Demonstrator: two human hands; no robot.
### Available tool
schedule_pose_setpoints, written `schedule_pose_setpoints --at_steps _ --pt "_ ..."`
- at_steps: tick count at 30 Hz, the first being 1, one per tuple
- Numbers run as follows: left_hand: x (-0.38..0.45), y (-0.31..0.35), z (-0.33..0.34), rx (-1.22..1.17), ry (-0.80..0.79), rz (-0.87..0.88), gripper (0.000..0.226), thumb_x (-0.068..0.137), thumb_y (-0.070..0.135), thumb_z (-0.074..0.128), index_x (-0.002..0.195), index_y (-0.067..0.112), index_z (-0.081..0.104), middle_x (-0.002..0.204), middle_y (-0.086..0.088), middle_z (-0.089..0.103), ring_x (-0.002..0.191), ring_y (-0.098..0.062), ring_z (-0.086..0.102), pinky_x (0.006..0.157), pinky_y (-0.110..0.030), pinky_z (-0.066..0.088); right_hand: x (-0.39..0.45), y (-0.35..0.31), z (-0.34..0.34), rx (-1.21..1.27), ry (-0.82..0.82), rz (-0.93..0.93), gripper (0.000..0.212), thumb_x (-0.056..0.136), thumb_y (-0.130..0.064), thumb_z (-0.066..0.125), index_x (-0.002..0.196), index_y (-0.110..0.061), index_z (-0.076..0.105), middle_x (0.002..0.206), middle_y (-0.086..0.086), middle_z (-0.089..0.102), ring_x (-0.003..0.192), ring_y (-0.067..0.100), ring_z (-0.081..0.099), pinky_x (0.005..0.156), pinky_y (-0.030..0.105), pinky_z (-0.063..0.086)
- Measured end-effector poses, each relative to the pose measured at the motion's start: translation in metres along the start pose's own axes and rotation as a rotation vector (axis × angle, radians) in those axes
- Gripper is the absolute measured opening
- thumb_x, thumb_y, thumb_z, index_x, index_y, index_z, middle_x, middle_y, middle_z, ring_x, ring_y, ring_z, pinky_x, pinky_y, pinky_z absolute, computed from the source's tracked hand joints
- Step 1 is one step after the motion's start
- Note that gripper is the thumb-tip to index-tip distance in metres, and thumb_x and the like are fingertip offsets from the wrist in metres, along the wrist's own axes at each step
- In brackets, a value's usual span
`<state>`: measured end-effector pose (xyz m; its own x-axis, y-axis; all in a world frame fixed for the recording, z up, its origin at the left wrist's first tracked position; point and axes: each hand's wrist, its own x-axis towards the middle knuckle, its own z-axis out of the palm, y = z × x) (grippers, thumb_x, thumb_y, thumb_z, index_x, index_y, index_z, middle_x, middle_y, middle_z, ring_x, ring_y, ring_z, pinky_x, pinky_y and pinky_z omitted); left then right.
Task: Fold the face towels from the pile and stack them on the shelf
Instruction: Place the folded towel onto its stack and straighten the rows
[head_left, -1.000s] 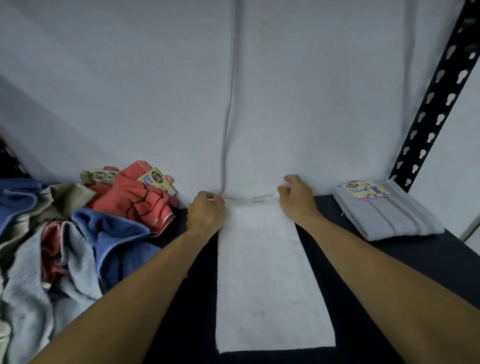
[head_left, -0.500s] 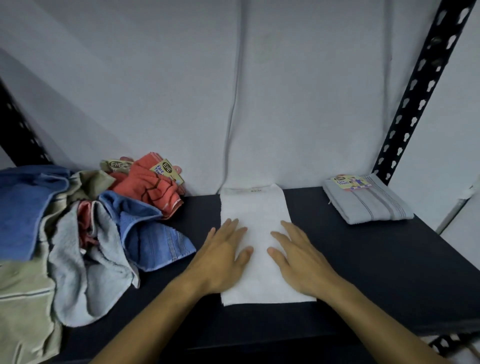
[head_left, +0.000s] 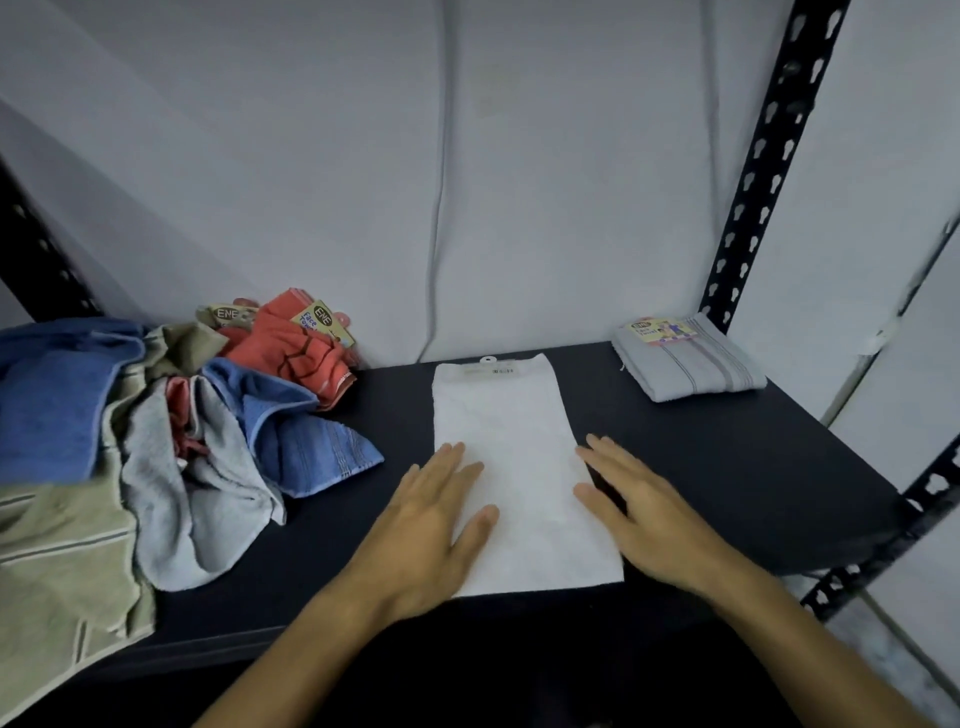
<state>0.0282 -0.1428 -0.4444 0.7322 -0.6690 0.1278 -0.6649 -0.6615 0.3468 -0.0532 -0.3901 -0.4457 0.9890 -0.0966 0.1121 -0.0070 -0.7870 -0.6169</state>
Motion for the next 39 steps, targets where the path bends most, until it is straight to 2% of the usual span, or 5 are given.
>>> schedule_pose_setpoints --at_steps 3,7,20,33,39 --pt "-0.020 0.000 -0.007 0.058 0.078 0.189 0.059 0.093 0.069 0.035 0.140 0.035 0.048 0.157 0.019 0.028 0.142 0.003 0.025 0.118 -0.025 0.023 -0.021 0.013 -0.015 -0.027 0.106 -0.120 0.056 0.089 -0.056 0.046 0.136 -0.026 0.053 0.138 -0.023 0.043 0.129 -0.005 0.039 0.109 0.027 0.037" --pt "-0.033 -0.003 0.000 0.235 0.111 0.433 0.043 0.089 0.056 0.060 0.116 0.024 0.068 0.127 0.006 0.062 0.114 -0.011 0.060 0.095 -0.025 0.051 -0.044 0.016 -0.007 -0.217 -0.007 -0.311 0.059 0.080 -0.069 0.054 0.124 -0.031 0.062 0.132 -0.025 0.047 0.122 -0.008 0.042 0.092 0.021 0.048" --pt "-0.029 0.019 0.006 0.123 0.229 0.332 0.022 0.093 0.040 0.055 0.095 0.028 0.073 0.101 0.016 0.067 0.092 -0.005 0.063 0.076 -0.024 0.054 -0.045 0.026 0.007 0.033 0.247 -0.376 0.020 0.086 -0.006 0.063 0.102 -0.014 0.074 0.103 -0.016 0.061 0.096 0.004 0.060 0.080 0.022 0.052" --pt "0.019 0.076 0.039 0.221 0.196 0.457 0.014 0.085 0.027 0.059 0.091 0.022 0.071 0.090 0.009 0.068 0.080 -0.012 0.061 0.051 -0.026 0.049 -0.042 0.009 -0.001 0.062 0.114 0.263 0.082 0.082 -0.042 0.071 0.149 -0.031 0.025 0.160 -0.010 0.002 0.144 0.003 -0.010 0.121 0.036 -0.002" --pt "0.029 0.081 0.035 0.409 0.253 0.401 0.034 0.046 0.008 0.085 0.069 0.015 0.060 0.064 0.003 0.059 0.050 -0.016 0.053 0.041 -0.025 0.017 -0.035 0.006 -0.004 0.037 0.031 0.325 0.094 0.083 -0.041 0.071 0.153 -0.027 0.011 0.161 -0.002 -0.012 0.144 0.010 -0.023 0.118 0.035 -0.012"
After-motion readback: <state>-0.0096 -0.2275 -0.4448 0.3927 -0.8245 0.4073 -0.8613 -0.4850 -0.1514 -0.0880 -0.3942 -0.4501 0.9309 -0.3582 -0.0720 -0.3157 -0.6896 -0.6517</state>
